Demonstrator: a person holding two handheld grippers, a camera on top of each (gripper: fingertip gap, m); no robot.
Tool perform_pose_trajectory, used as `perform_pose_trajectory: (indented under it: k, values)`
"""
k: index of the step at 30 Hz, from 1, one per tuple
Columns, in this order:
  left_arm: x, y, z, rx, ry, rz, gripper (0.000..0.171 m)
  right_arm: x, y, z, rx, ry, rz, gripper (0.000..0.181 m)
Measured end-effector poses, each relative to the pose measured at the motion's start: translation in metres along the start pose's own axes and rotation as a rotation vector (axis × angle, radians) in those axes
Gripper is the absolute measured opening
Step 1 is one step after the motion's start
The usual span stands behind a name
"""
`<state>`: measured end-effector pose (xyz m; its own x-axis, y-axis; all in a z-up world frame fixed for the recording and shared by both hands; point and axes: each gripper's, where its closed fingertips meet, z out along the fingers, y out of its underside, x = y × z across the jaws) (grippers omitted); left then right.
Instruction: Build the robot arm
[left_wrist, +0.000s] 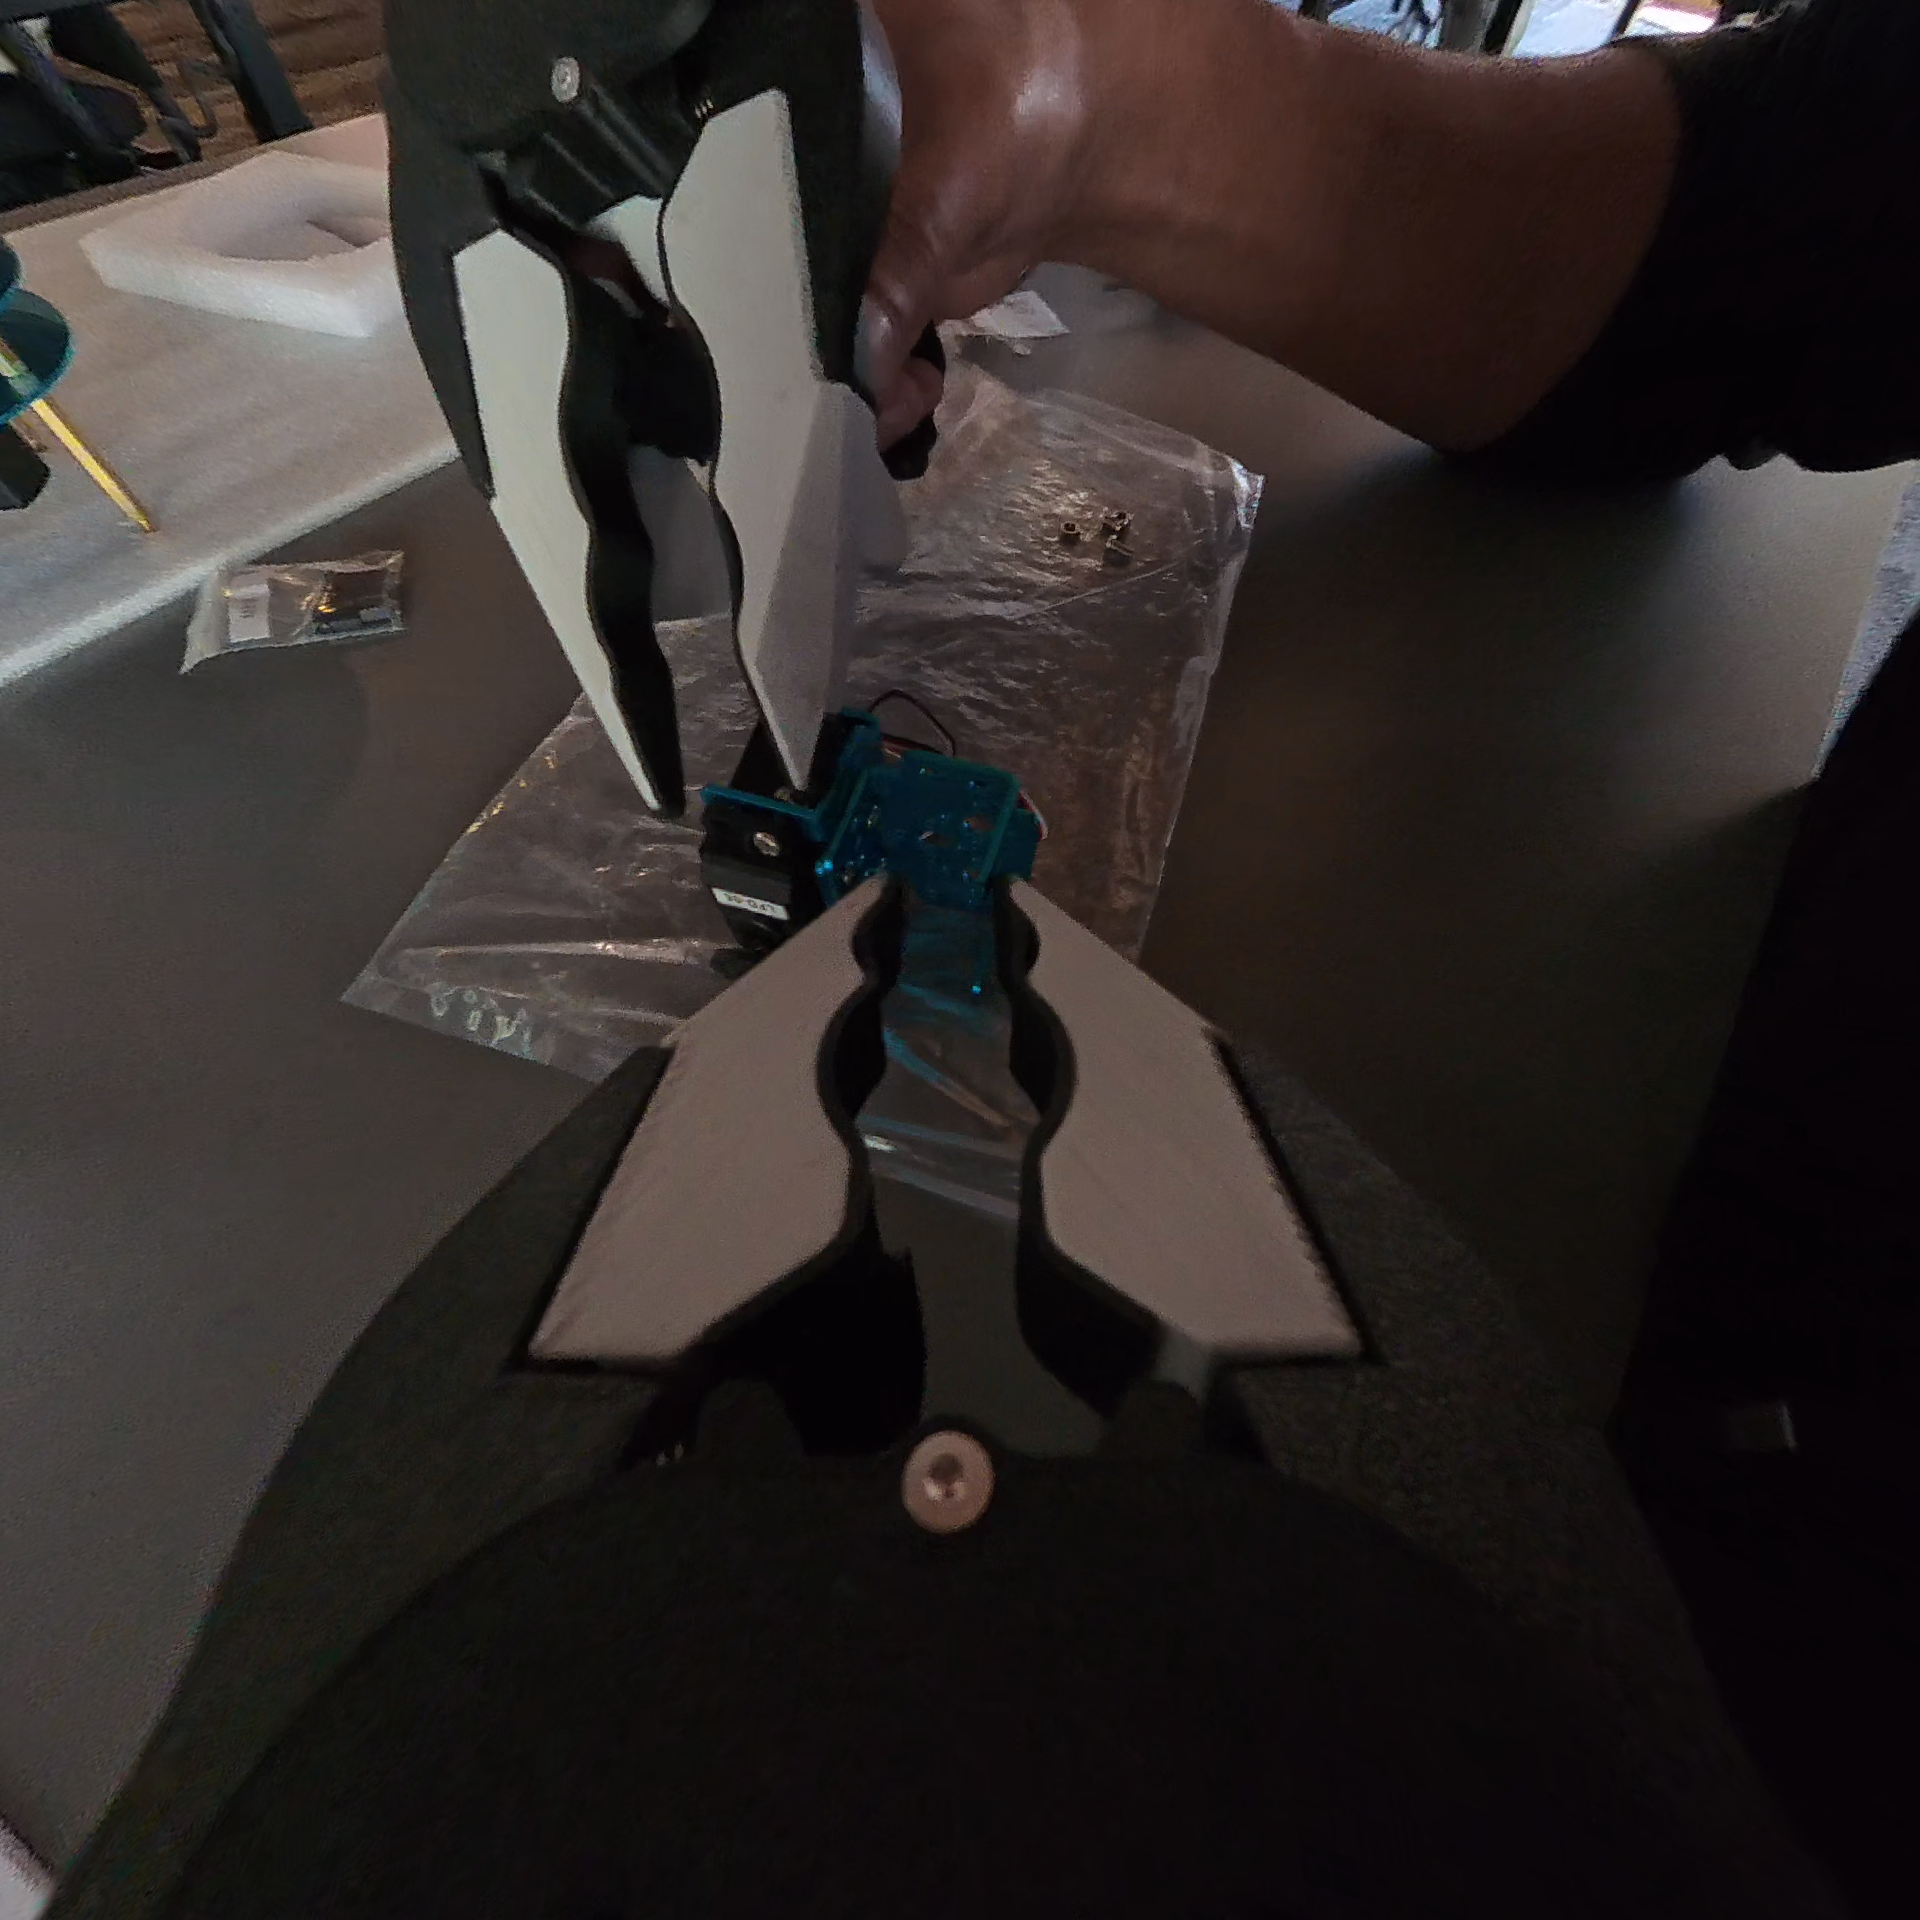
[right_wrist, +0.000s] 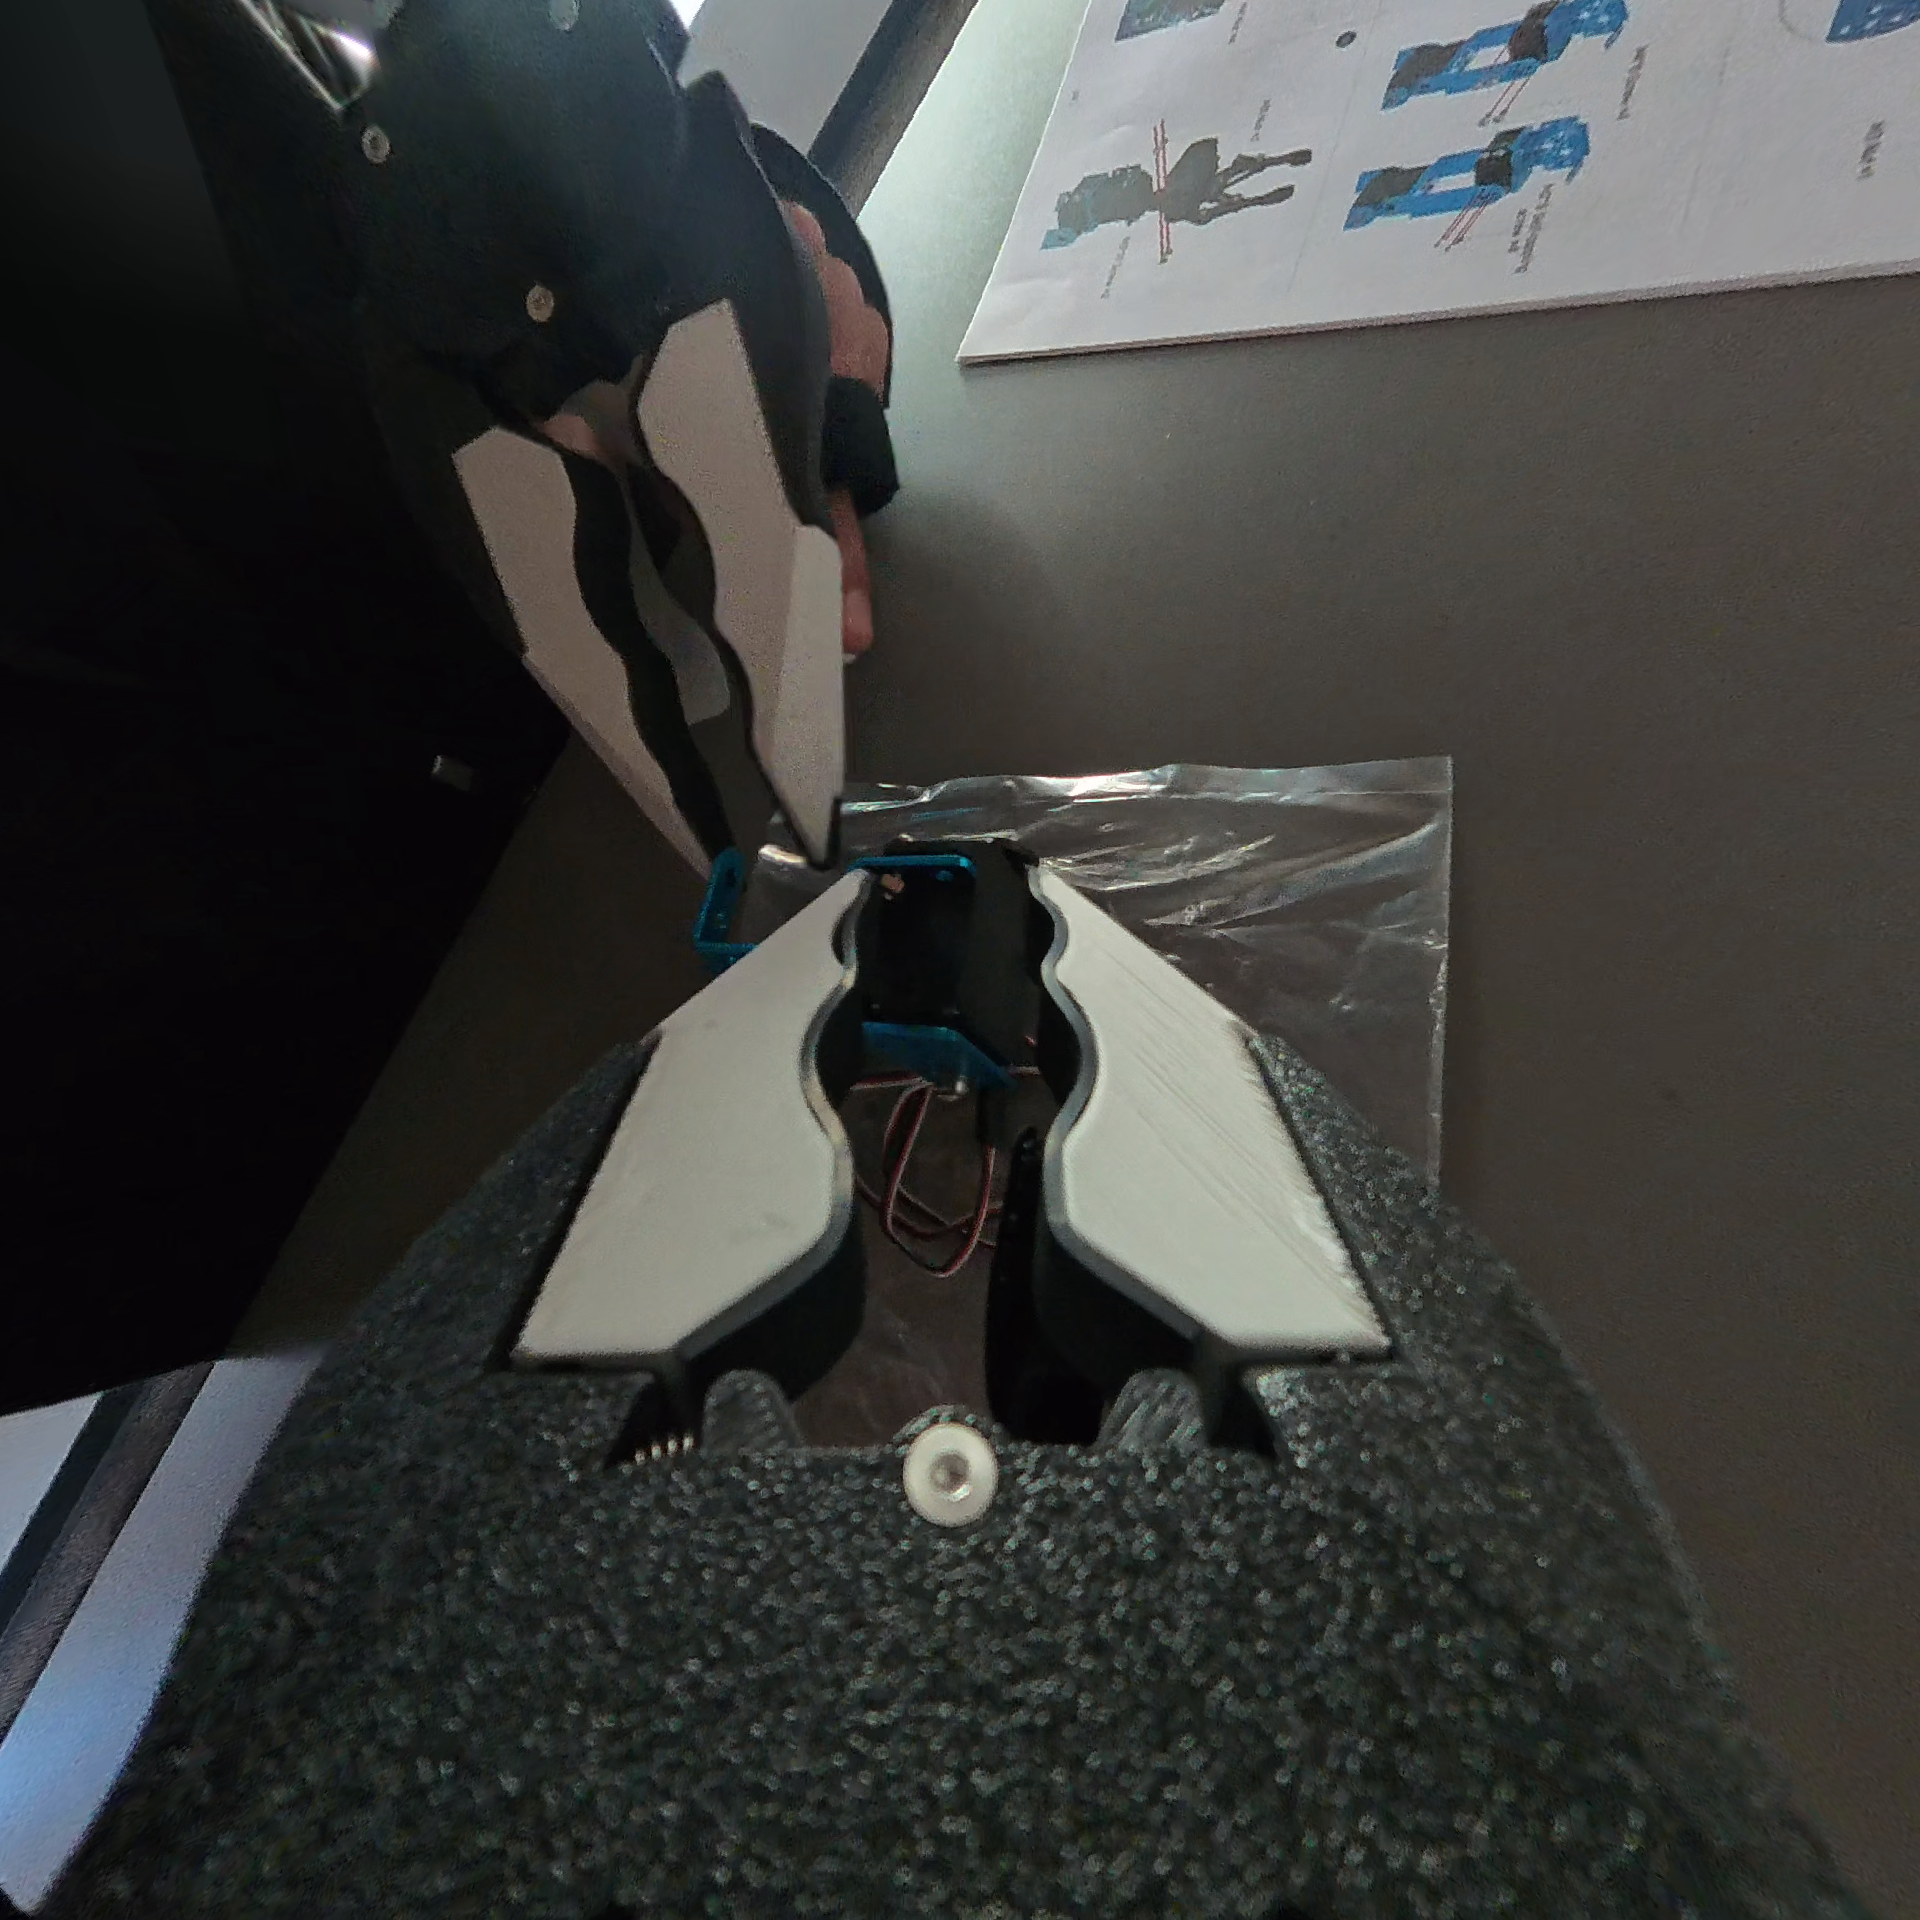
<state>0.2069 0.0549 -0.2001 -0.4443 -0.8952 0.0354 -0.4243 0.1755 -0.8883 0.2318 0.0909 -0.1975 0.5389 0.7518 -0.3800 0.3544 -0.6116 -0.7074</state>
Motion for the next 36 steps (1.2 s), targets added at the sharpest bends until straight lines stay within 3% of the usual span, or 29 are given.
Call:
perform_pose_trajectory:
  k: [2, 6, 10, 17, 21, 24, 28, 36]
  values:
    - [-0.003, 0.003, 0.002, -0.022, -0.022, 0.000, 0.026, 0.002, 0.004, -0.003, -0.020, 0.009, 0.007, 0.028]
    - [0.000, 0.006, 0.002, -0.038, -0.015, 0.026, 0.025, 0.002, -0.005, -0.017, 0.033, 0.019, 0.005, 0.027]
    - [0.000, 0.006, 0.000, -0.043, -0.011, 0.018, 0.029, 0.006, 0.001, -0.015, -0.014, 0.064, -0.016, 0.027]
    - [-0.016, -0.013, -0.004, 0.037, 0.019, -0.024, 0.072, 0.002, 0.000, -0.007, 0.000, 0.037, 0.004, 0.029]
    - [-0.013, -0.011, 0.004, 0.002, 0.110, 0.000, 0.081, -0.001, 0.001, -0.005, 0.038, 0.021, 0.046, 0.030]
    - [-0.015, -0.004, 0.013, -0.043, 0.113, 0.029, 0.081, 0.000, 0.003, -0.004, 0.086, 0.020, 0.135, 0.030]
    - [-0.015, -0.002, 0.021, -0.051, 0.086, 0.071, 0.064, 0.001, 0.004, -0.007, 0.189, 0.036, 0.265, 0.029]
    - [-0.015, -0.002, 0.023, -0.050, 0.074, 0.082, 0.064, -0.005, 0.005, -0.005, 0.313, -0.007, 0.389, 0.027]
